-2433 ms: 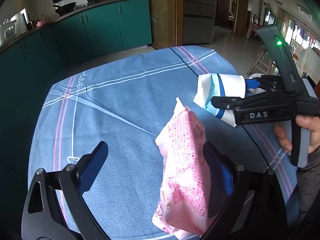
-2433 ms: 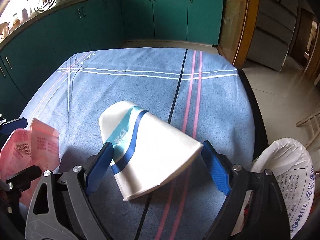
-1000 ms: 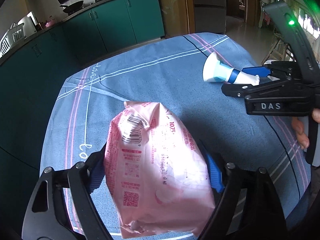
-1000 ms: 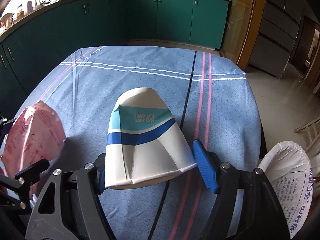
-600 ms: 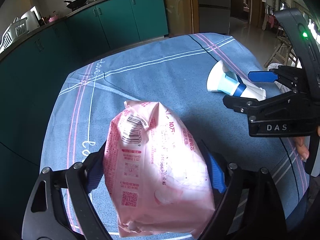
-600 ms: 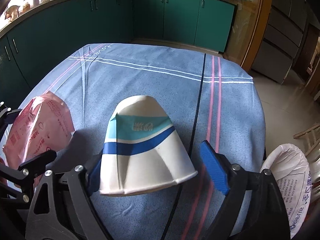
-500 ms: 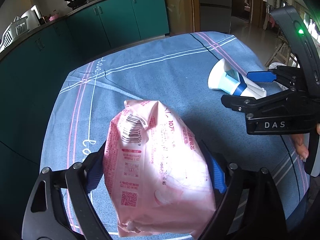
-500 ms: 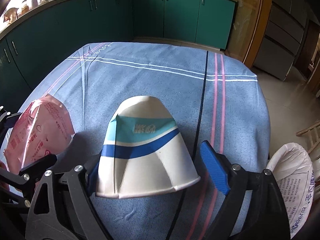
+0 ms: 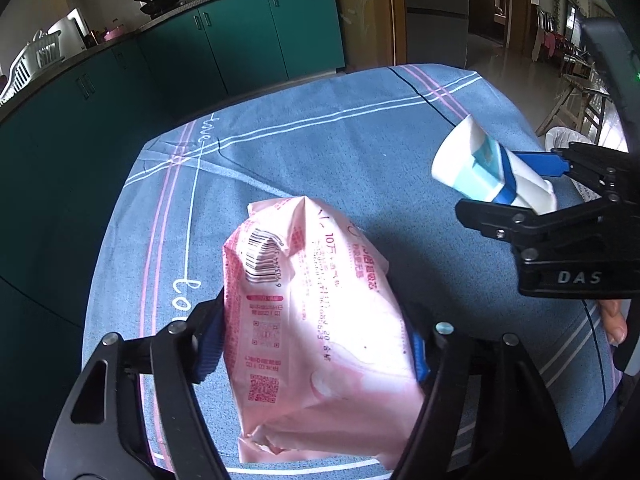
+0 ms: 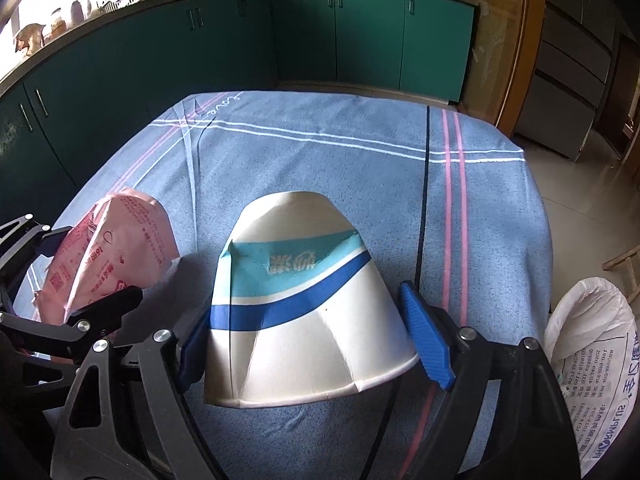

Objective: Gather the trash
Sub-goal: 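Lift the pink wrapper with the left tool while the right tool grasps the white paper cup, then carry the pink wrapper and paper cup over the bin and release them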

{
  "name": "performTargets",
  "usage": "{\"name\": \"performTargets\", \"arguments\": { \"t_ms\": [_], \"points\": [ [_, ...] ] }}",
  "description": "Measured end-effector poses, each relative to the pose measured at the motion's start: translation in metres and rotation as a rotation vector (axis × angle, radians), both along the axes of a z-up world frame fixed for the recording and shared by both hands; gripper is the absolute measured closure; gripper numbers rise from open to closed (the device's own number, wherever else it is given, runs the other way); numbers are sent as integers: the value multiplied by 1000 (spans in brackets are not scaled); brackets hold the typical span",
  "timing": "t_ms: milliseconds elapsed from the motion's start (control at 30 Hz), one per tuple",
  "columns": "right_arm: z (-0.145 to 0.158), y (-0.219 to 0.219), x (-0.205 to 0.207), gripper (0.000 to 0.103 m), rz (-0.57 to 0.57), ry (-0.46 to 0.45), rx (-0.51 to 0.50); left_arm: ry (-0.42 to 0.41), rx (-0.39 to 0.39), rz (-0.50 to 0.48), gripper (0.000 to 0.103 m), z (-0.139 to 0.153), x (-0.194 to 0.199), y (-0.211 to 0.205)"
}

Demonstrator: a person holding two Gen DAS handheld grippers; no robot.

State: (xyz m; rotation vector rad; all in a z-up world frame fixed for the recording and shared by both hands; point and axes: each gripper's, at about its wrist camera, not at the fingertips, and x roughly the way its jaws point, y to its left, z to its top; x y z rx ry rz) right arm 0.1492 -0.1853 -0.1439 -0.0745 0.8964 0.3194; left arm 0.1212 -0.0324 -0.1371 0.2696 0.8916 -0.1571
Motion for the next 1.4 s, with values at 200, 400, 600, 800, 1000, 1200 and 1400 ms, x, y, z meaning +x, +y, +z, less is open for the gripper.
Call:
{"name": "performTargets", "arguments": {
  "t_ms": [200, 400, 600, 800, 1000, 1200, 1400],
  "points": [
    [12, -2, -13, 20, -27, -48, 5, -43, -46, 13, 45, 10, -1, 8],
    [13, -4, -20, 20, -44, -70, -27, -113, -93, 18, 46, 25, -6, 11],
    [6, -5, -18, 20, -87, -49, -81, -110, -71, 4, 46, 21, -7, 6],
    [11, -13, -23, 20, -149, -79, -91, -130, -74, 12, 46, 26, -12, 7],
    [22, -41, -34, 20, -227, -111, -52, -186, -98, -2, 46, 35, -22, 5],
    [31, -78, -52, 20, -288, -131, -39, -200, -112, -30, 46, 44, -30, -13],
    [43, -141, -76, 20, -405, -167, -22, -185, -175, -125, 46, 64, -34, -63]
  ]
}}
